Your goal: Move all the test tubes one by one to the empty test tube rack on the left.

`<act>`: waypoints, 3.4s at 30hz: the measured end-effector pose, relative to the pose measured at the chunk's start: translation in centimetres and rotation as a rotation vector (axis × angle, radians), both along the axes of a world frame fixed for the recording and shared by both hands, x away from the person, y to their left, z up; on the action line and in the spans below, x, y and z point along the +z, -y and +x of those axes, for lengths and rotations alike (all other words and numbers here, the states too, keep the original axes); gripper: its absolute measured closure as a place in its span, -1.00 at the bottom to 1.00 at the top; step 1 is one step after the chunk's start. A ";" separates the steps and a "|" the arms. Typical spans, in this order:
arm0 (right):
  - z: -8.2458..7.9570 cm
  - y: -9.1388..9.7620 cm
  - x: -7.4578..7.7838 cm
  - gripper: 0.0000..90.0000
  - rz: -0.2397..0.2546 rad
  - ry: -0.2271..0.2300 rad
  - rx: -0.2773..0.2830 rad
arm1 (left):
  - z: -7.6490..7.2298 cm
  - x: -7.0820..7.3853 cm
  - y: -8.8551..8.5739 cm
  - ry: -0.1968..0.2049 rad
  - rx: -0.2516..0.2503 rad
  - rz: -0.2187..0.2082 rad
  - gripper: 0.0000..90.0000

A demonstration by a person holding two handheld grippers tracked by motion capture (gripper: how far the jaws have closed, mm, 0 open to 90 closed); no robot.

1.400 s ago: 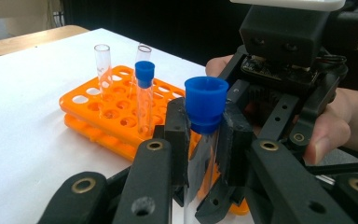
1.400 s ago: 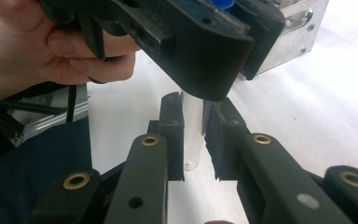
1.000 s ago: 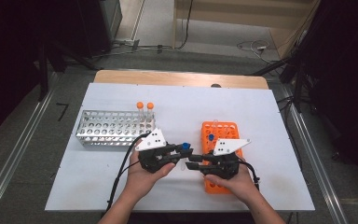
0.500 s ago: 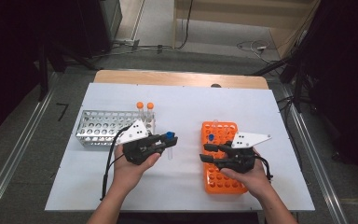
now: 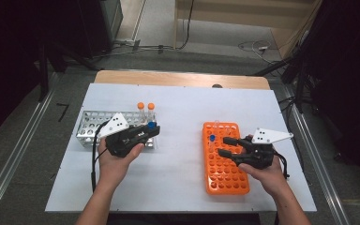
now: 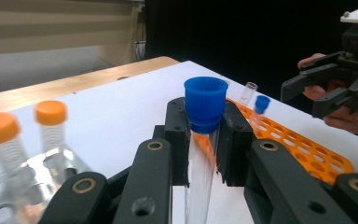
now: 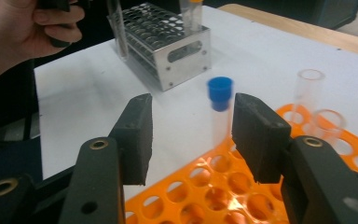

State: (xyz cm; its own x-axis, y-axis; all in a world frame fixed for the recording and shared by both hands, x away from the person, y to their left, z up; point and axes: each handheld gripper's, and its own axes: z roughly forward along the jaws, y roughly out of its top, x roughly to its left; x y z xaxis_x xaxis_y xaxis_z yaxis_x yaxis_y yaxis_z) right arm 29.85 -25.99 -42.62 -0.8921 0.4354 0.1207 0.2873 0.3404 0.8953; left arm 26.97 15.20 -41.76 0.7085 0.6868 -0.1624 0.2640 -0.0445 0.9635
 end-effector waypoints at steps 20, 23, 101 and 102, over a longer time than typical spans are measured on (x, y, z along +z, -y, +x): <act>2.1 4.7 -1.7 -0.23 0.030 -0.035 -0.147 | 2.0 -0.3 -4.5 -0.010 0.200 0.014 0.72; 2.4 5.1 -1.9 -0.28 0.038 -0.036 -0.154 | 2.6 -0.2 -5.0 -0.005 0.228 0.008 0.72; 2.5 3.5 -3.0 -0.55 0.006 -0.064 -0.135 | 8.6 -2.1 -4.7 -0.181 0.269 0.202 0.33; 2.4 3.4 -2.9 -0.52 0.011 -0.063 -0.131 | 8.4 -2.0 -4.8 -0.177 0.273 0.200 0.28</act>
